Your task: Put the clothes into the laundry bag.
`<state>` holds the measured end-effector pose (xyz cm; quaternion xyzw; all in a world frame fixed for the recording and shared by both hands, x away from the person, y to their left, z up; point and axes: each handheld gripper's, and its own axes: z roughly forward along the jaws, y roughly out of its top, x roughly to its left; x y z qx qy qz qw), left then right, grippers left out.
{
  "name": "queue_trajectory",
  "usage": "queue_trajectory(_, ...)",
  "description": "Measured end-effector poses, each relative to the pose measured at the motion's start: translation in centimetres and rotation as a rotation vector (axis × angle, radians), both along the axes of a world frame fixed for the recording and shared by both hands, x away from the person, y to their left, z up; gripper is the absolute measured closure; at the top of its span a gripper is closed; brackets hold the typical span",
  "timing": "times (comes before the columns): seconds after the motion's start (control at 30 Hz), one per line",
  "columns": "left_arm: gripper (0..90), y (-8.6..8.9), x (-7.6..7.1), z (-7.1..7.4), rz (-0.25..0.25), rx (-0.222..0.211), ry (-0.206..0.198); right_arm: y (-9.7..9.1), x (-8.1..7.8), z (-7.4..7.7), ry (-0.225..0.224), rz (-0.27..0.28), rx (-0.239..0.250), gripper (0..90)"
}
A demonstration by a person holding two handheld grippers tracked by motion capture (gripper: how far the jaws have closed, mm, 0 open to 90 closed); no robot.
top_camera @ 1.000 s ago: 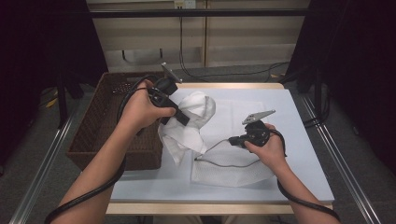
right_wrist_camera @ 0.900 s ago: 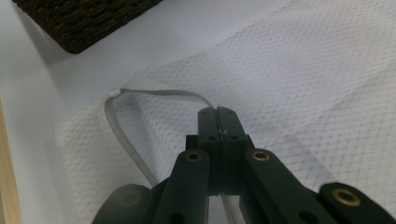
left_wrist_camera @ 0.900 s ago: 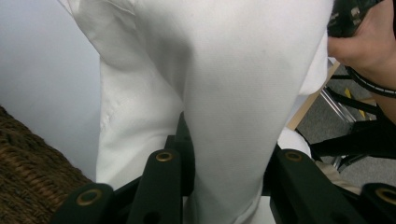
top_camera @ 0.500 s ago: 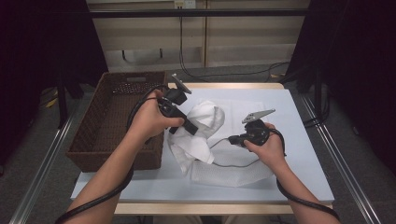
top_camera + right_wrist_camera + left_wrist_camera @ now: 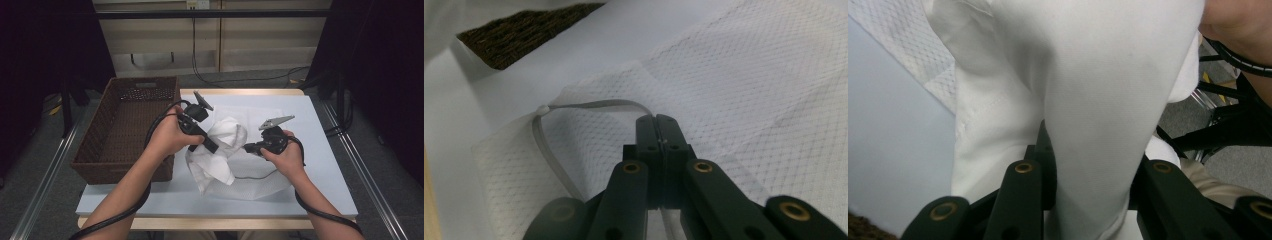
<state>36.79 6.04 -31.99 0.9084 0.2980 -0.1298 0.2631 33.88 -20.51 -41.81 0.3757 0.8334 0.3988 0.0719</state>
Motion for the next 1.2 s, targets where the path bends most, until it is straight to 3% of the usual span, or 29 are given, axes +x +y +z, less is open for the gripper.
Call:
queue_trajectory(0.1, 71.8, -0.3, -0.2, -0.2, -0.016, 0.011, 0.008, 0.1, 0.1, 0.0, -0.005, -0.005, -0.005, 90.0)
queue_trajectory(0.4, 71.8, -1.1, -0.8, -1.4, -0.016, -0.018, 0.001, 0.2, 0.2, 0.2, -0.008, -0.011, -0.002, 90.0)
queue_trajectory(0.7, 71.7, -1.9, -1.3, -2.5, -0.057, -0.003, 0.01, 0.2, 0.3, 0.3, -0.015, -0.015, -0.002, 90.0)
queue_trajectory(1.07, 71.7, -2.2, -1.5, -3.3, -0.069, -0.013, 0.016, 0.1, 0.4, 0.4, -0.013, -0.015, 0.0, 90.0)
queue_trajectory(1.2, 71.7, -2.0, -1.5, -3.5, -0.053, -0.027, 0.02, 0.0, 0.4, 0.2, -0.008, -0.017, 0.014, 90.0)
